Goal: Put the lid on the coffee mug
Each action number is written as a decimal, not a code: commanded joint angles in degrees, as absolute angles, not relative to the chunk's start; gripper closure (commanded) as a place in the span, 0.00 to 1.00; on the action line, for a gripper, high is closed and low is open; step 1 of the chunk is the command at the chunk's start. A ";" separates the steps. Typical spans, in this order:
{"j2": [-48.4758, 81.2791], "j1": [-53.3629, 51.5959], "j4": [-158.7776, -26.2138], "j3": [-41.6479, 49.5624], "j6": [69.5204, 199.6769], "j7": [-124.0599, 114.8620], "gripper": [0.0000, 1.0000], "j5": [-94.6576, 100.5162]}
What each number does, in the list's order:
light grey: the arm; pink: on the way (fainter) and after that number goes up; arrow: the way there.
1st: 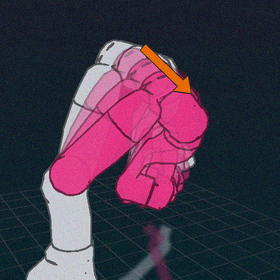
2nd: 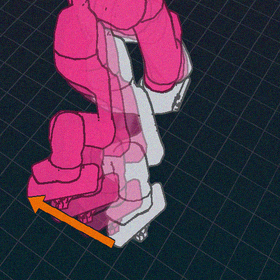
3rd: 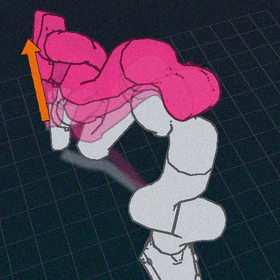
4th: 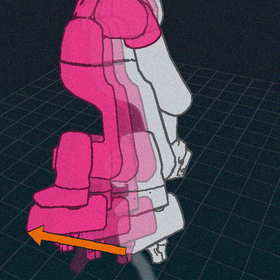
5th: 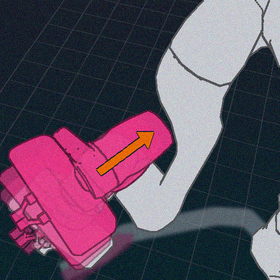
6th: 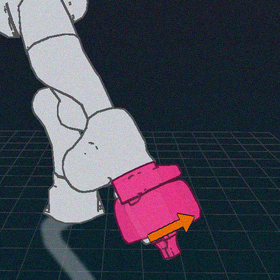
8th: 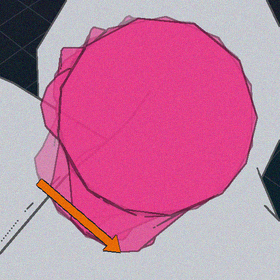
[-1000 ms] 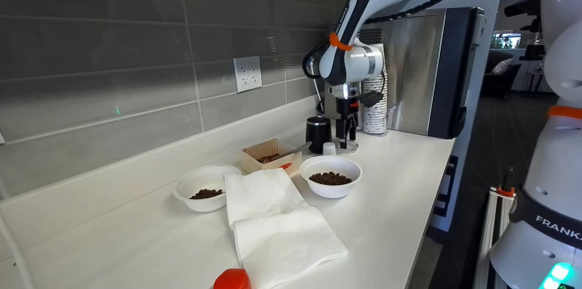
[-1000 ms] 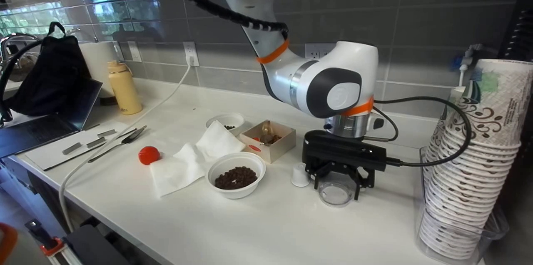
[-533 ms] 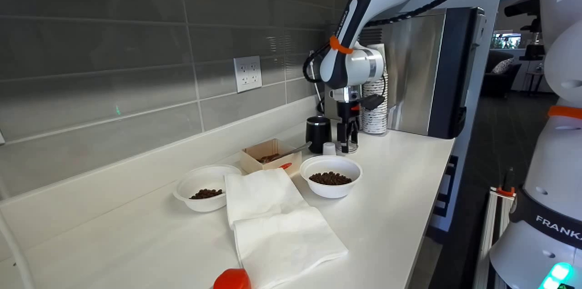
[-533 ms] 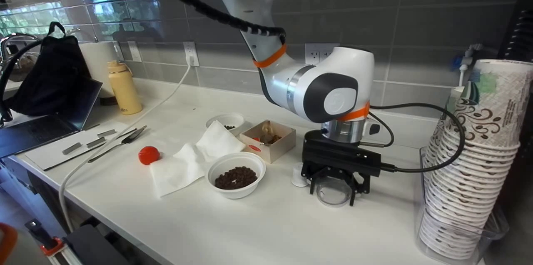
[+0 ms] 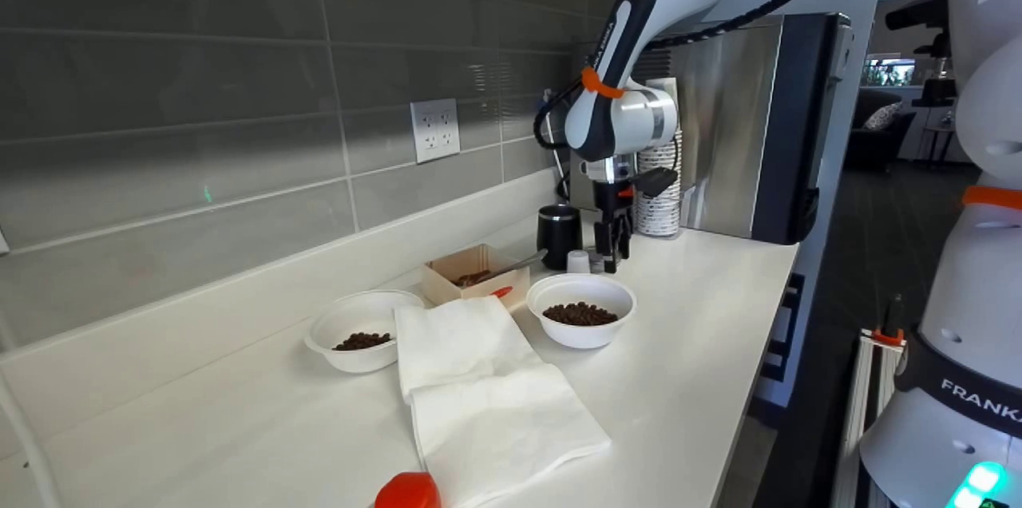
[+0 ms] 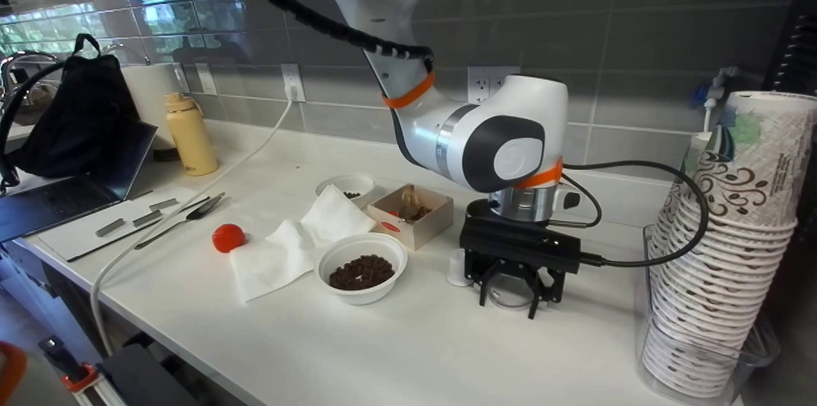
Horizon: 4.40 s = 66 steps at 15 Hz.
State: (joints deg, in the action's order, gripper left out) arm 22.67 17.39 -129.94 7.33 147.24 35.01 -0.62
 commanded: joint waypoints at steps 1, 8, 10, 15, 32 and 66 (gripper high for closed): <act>21.44 17.39 -132.39 7.12 150.08 33.09 0.55 0.87; 19.51 17.93 -132.51 7.84 149.63 33.06 0.49 1.46; 18.83 17.92 -132.53 8.01 149.25 33.12 0.35 1.78; 18.07 18.05 -130.77 8.22 148.53 34.52 0.00 3.56; 23.84 18.93 -122.82 4.43 144.07 45.81 0.00 1.36; 24.82 17.20 -123.95 5.63 148.27 40.85 0.00 5.60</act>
State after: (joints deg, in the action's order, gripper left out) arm 25.35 18.06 -123.11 4.52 146.78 42.81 3.69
